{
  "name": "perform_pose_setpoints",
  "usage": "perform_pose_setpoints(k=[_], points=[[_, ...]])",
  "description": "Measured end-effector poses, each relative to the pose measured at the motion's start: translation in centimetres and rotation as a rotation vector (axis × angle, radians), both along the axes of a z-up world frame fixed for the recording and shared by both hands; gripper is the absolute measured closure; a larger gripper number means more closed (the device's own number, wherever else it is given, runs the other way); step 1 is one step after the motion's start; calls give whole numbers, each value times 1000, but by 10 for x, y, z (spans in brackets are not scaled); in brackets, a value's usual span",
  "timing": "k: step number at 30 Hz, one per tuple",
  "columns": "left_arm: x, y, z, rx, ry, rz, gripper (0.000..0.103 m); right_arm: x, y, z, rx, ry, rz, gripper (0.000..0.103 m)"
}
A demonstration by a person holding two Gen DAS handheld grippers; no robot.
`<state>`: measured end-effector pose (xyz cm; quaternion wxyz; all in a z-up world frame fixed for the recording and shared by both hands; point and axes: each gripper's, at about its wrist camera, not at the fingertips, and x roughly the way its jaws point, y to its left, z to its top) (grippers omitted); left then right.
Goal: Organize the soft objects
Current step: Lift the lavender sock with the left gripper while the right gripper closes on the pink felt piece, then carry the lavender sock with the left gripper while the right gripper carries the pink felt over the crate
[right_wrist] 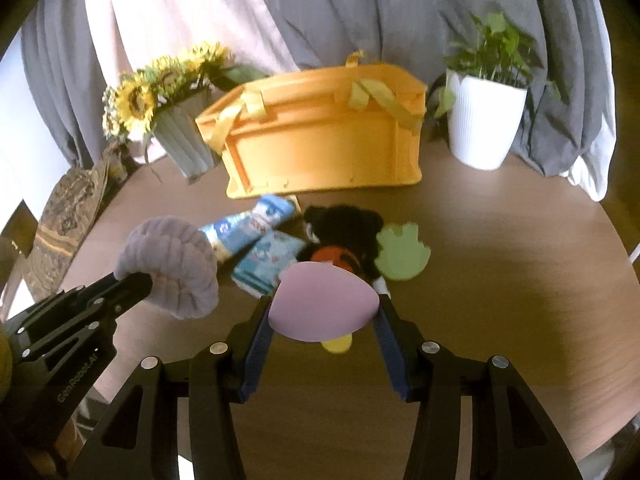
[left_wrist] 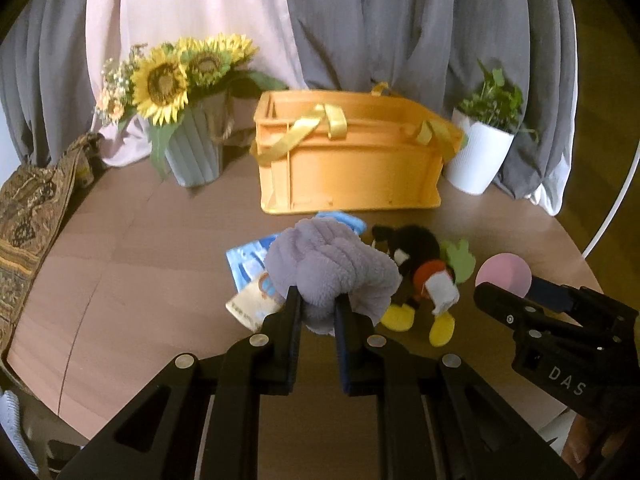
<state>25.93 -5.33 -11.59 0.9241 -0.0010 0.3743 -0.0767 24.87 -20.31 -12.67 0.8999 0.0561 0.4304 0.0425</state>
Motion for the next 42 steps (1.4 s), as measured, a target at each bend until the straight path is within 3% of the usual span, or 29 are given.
perform_pose_setpoints(k=[21, 42], points=[[27, 3, 69, -24, -206, -52, 86, 24, 4, 66, -3, -203, -50, 52], [59, 10, 109, -32, -354, -55, 87, 55, 11, 112, -11, -385, -65, 52]])
